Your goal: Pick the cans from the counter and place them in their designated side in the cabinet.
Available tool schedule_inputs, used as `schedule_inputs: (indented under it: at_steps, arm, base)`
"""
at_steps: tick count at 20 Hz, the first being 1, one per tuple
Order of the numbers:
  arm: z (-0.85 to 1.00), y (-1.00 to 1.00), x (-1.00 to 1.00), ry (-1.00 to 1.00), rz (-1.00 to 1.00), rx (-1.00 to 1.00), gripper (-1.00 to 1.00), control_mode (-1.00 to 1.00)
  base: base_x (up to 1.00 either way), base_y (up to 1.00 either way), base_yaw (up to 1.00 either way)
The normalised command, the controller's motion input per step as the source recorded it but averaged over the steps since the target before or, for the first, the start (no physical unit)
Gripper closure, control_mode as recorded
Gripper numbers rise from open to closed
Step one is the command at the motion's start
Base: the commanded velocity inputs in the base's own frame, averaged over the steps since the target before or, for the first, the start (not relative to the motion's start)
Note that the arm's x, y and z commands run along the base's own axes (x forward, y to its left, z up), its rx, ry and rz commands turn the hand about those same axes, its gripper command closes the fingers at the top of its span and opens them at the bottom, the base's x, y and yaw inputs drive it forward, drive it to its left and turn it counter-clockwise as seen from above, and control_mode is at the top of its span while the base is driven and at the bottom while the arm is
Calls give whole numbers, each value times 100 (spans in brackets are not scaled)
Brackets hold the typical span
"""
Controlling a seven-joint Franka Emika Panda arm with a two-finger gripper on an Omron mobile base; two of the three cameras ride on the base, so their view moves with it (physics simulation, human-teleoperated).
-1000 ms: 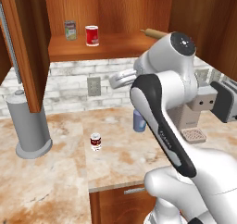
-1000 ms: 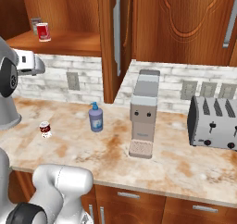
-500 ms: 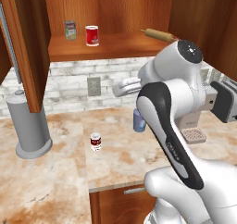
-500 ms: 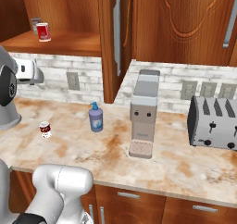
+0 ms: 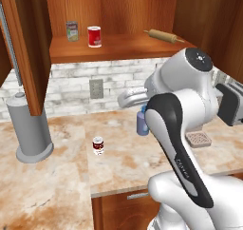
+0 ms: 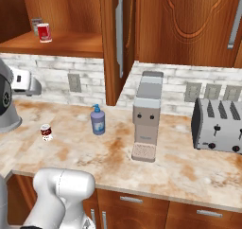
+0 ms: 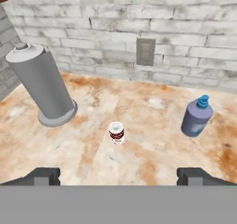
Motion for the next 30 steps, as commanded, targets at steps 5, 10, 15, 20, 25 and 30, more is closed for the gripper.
schedule_inputs:
  at_steps: [5,10,15,20,25,30]
  arm:
    - [-17,0,-7,5,-1,2,-100,-100]
    - [-19,0,-13,5,-2,2,-100,-100]
    - [-21,0,-12,6,-3,1,-100,-100]
    - [-10,0,2,1,-1,0,-100,-100]
    - [-10,0,15,0,0,0,-100,-100]
    - [-15,1,10,1,0,0,-100,-100]
  base:
    - [0,0,0]
    - [0,0,0]
    - [0,0,0]
    - [0,0,0]
    - [0,0,0]
    - [0,0,0]
